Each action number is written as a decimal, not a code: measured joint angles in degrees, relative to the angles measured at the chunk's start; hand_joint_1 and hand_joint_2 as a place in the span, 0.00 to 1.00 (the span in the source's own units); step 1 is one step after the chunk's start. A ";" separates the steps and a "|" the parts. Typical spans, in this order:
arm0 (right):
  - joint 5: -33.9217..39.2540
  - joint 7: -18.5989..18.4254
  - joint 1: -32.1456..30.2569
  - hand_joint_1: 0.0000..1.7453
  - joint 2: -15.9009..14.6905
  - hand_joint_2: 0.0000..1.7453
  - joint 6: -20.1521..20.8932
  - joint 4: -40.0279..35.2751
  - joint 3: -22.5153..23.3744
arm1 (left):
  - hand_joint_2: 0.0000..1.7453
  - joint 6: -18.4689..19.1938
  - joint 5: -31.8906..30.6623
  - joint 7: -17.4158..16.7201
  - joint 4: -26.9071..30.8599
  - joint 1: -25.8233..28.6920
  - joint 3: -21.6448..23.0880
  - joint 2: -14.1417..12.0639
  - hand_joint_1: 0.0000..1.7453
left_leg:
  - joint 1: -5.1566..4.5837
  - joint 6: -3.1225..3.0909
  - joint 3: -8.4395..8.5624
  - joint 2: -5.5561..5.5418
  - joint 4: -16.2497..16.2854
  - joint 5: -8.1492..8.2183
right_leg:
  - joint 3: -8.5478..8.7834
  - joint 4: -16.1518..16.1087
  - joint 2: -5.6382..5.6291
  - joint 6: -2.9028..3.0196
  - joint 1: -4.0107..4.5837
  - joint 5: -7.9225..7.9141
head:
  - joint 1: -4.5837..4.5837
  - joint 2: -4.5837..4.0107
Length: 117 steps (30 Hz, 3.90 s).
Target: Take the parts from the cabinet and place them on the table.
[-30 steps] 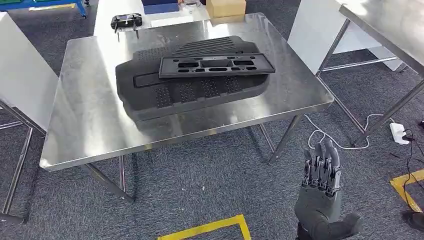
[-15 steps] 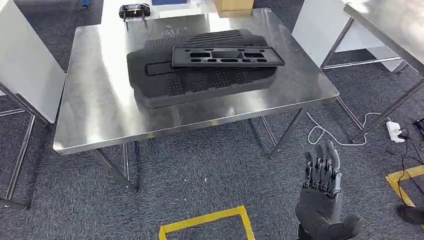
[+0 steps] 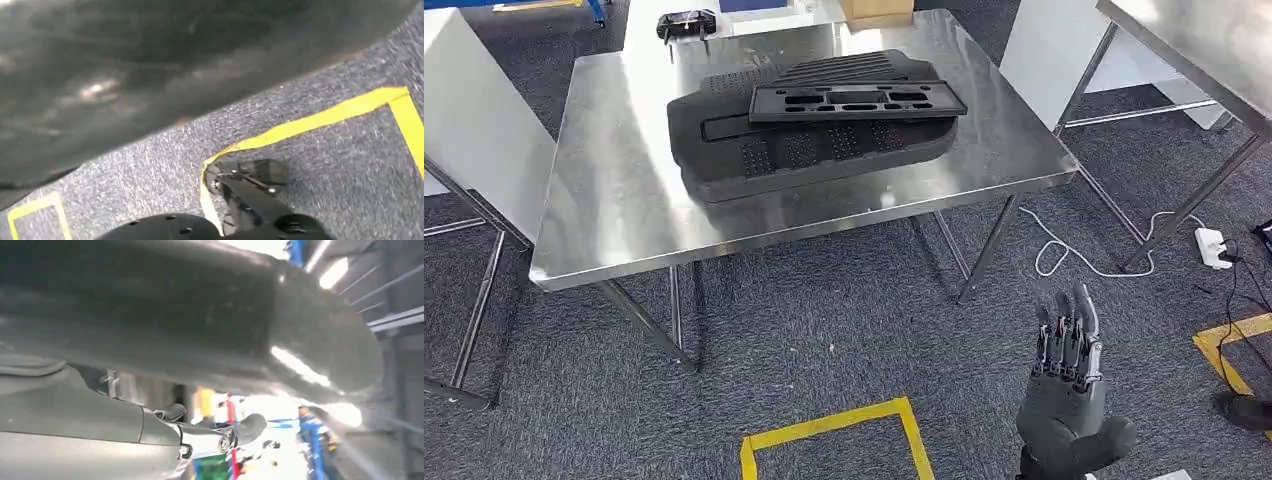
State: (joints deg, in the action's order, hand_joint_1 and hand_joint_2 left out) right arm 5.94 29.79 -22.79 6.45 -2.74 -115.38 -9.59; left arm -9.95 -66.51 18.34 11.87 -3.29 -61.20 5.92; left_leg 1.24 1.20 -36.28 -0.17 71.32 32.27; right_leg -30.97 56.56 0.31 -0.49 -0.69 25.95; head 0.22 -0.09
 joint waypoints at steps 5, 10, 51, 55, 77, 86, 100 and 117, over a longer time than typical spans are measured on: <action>-12.75 -11.57 0.41 0.00 0.09 0.00 -9.15 8.47 2.72 | 0.00 -0.74 -0.89 -0.46 0.00 0.07 -0.46 0.04 0.00 | -0.21 -0.74 6.68 -0.20 -12.10 -2.58 | -1.24 1.45 -0.05 -1.07 0.48 -0.65 | 0.04 0.00; -17.78 -5.78 13.83 0.00 -0.96 0.00 -17.02 61.85 14.92 | 0.00 -1.09 -1.94 -1.24 -0.02 -0.99 -0.46 0.42 0.00 | -0.06 -3.76 4.52 -0.80 -12.63 -4.92 | -4.63 6.45 -0.33 -2.07 0.30 3.40 | 0.98 0.00; -25.46 -37.17 23.43 0.00 -0.35 0.00 -9.22 104.39 17.83 | 0.00 -1.94 -3.72 -2.14 -0.02 -1.01 -0.50 0.52 0.00 | -0.61 -1.84 0.07 0.42 -12.73 -9.62 | 4.67 -1.46 -0.45 -2.51 0.43 4.15 | 0.92 0.00; -25.26 -37.22 23.51 0.00 -0.24 0.00 -9.22 104.56 17.83 | 0.00 -1.97 -3.74 -2.21 -0.02 -0.80 -0.50 0.46 0.00 | -0.40 -0.64 -1.17 0.22 -10.82 -6.67 | 3.15 -1.75 -0.17 -0.31 -0.28 2.31 | 0.59 0.00; -23.82 -37.04 23.06 0.00 -0.33 0.00 -8.87 104.76 18.03 | 0.00 -2.42 -4.33 -1.03 -0.04 -0.90 -0.39 1.22 0.00 | -0.31 -3.03 0.86 0.27 -12.11 -6.42 | -3.69 12.12 -0.24 -3.59 -0.10 4.99 | 0.55 0.00; -23.78 -36.63 23.18 0.00 -0.33 0.00 -8.72 104.78 18.08 | 0.00 -2.75 -4.31 -0.13 -0.04 -0.84 -0.44 1.33 0.00 | -0.34 -0.41 -0.85 0.59 -8.52 -3.56 | 3.41 -1.74 -0.99 0.34 -0.26 2.59 | 0.13 0.00; -24.78 -36.41 22.84 0.00 -0.20 0.00 -8.52 104.91 18.07 | 0.00 -2.71 -4.31 0.18 -0.07 -0.60 -0.44 1.40 0.00 | 0.58 -1.54 5.06 -1.61 -11.90 -3.01 | -1.26 2.15 -4.09 -2.12 -0.02 2.25 | 0.02 0.00; -25.66 -36.69 22.85 0.00 -0.07 0.00 -8.21 105.02 18.07 | 0.00 -1.79 -4.35 1.27 -0.04 -0.90 -0.35 1.33 0.00 | -0.11 -0.07 3.36 3.75 -7.57 0.79 | -0.19 -0.36 0.18 -0.85 -0.36 -0.05 | -0.62 0.00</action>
State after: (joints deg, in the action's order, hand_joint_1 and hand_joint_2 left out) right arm -19.72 -6.91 0.06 6.38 -10.95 -10.36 8.48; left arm -11.74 -70.86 19.61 11.82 -4.19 -61.55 7.26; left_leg 1.13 1.12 -32.91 3.58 63.75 33.06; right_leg -31.16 56.19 0.49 -1.34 -1.05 25.90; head -0.40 -0.09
